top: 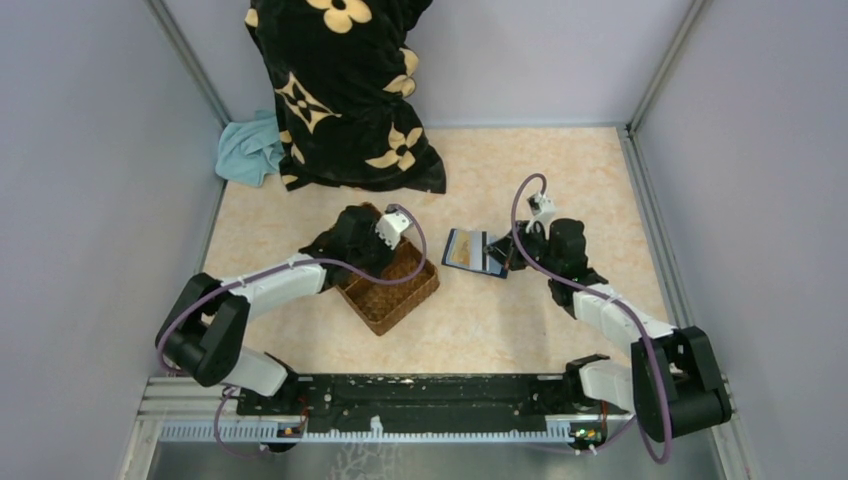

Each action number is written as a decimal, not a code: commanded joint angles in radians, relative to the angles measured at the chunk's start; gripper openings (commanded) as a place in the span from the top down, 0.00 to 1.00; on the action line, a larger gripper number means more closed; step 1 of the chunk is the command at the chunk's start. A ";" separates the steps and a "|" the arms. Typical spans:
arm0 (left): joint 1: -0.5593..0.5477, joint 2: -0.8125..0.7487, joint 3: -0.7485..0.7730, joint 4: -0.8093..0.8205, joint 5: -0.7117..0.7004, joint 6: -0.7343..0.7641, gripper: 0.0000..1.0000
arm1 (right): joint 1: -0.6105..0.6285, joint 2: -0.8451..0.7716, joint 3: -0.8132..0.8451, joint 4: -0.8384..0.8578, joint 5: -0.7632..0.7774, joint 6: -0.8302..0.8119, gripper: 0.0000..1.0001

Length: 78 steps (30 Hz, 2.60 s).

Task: Take the credit cards out of the card holder

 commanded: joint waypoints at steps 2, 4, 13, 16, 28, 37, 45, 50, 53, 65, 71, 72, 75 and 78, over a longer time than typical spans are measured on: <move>-0.026 0.009 0.009 0.036 0.079 0.102 0.99 | -0.005 0.028 0.053 0.041 -0.006 -0.011 1.00; -0.027 -0.001 -0.003 0.073 0.070 0.082 0.98 | -0.006 0.041 0.056 0.051 -0.011 -0.008 1.00; -0.026 -0.077 -0.013 0.194 -0.055 -0.064 0.50 | -0.005 0.081 0.069 0.089 -0.030 0.016 1.00; -0.027 -0.081 0.003 0.200 -0.111 -0.093 0.34 | -0.005 0.086 0.086 0.080 -0.024 0.011 1.00; -0.015 -0.054 0.154 -0.019 -0.783 -0.603 0.40 | 0.029 0.208 0.236 0.157 -0.062 0.037 1.00; 0.035 -0.129 0.054 0.146 -0.428 -0.649 0.00 | 0.174 0.252 0.382 0.123 -0.056 -0.029 1.00; 0.053 -0.265 -0.080 0.350 -0.293 -0.651 0.01 | 0.204 0.279 0.422 0.081 -0.169 0.000 1.00; 0.062 -0.265 -0.071 0.314 -0.225 -0.655 0.01 | 0.267 0.275 0.427 0.044 -0.230 -0.074 1.00; 0.062 -0.313 -0.122 0.392 -0.166 -0.644 0.00 | 0.272 0.265 0.386 0.123 -0.330 -0.042 1.00; 0.066 -0.342 -0.167 0.573 0.256 -0.588 0.00 | 0.274 0.322 0.389 0.096 -0.541 -0.103 1.00; 0.066 -0.332 -0.164 0.570 0.360 -0.574 0.02 | 0.273 0.324 0.382 0.118 -0.555 -0.093 1.00; 0.067 -0.332 -0.162 0.558 0.371 -0.571 0.02 | 0.274 0.322 0.380 0.120 -0.556 -0.093 1.00; 0.066 -0.347 -0.169 0.518 0.396 -0.553 0.02 | 0.274 0.303 0.374 0.131 -0.557 -0.094 1.00; 0.067 -0.371 -0.185 0.508 0.442 -0.550 0.03 | 0.273 0.292 0.375 0.132 -0.556 -0.096 1.00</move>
